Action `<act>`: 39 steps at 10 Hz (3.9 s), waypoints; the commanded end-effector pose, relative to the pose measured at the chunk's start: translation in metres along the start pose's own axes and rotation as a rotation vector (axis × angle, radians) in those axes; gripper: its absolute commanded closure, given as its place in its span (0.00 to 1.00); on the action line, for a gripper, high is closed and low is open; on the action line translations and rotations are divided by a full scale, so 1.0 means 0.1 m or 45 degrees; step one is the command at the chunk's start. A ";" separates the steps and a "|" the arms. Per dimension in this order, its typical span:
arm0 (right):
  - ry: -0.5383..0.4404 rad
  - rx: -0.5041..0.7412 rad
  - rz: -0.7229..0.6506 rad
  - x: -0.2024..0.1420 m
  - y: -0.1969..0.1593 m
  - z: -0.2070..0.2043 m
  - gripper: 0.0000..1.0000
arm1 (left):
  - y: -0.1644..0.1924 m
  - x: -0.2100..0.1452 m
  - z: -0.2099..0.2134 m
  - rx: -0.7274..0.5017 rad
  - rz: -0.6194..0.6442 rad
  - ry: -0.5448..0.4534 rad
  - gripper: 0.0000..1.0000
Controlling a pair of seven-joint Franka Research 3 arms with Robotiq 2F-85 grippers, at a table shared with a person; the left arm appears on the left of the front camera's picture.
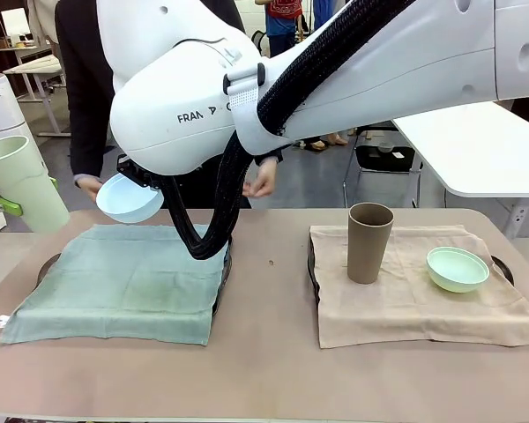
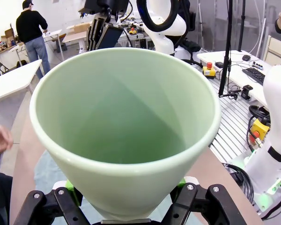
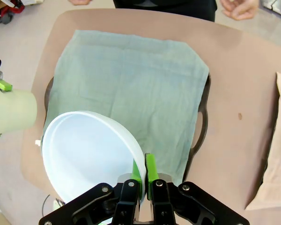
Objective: Set up a tray with a mat and arrange the tableware.
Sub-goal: Place the Picnic Bowl and Reusable plastic cup back onto the Handle tray in front of the human's position.
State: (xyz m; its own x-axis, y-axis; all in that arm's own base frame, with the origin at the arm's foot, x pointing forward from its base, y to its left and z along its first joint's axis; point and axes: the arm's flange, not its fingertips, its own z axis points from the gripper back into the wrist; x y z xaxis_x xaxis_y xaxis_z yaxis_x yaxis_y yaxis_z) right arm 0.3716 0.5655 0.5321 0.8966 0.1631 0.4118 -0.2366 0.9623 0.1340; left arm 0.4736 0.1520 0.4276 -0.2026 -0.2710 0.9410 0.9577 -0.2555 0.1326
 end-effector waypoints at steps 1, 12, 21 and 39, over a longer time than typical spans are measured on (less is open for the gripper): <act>-0.012 -0.010 0.013 0.00 0.01 -0.01 0.98 | 0.00 0.05 0.01 0.000 -0.013 0.001 1.00; 0.100 0.108 -0.024 -0.22 -0.73 -1.41 0.95 | 0.44 -1.48 -0.82 0.041 -0.031 0.008 0.16; 0.160 0.138 0.005 -0.24 -0.85 -2.01 0.95 | 0.40 -1.52 -0.78 -0.022 0.087 0.073 0.16; 0.111 -0.292 0.063 -0.94 -0.83 0.40 0.00 | -0.32 0.22 0.65 0.167 0.318 0.907 0.00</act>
State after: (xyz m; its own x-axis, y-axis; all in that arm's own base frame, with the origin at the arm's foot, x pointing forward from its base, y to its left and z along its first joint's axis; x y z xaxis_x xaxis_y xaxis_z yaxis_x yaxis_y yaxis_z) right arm 0.2851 0.4601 0.5207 0.9217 0.2346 0.3089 -0.2226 0.9721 -0.0741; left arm 0.4712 0.2367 0.4602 -0.0438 -0.8080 0.5876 0.9986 -0.0189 0.0485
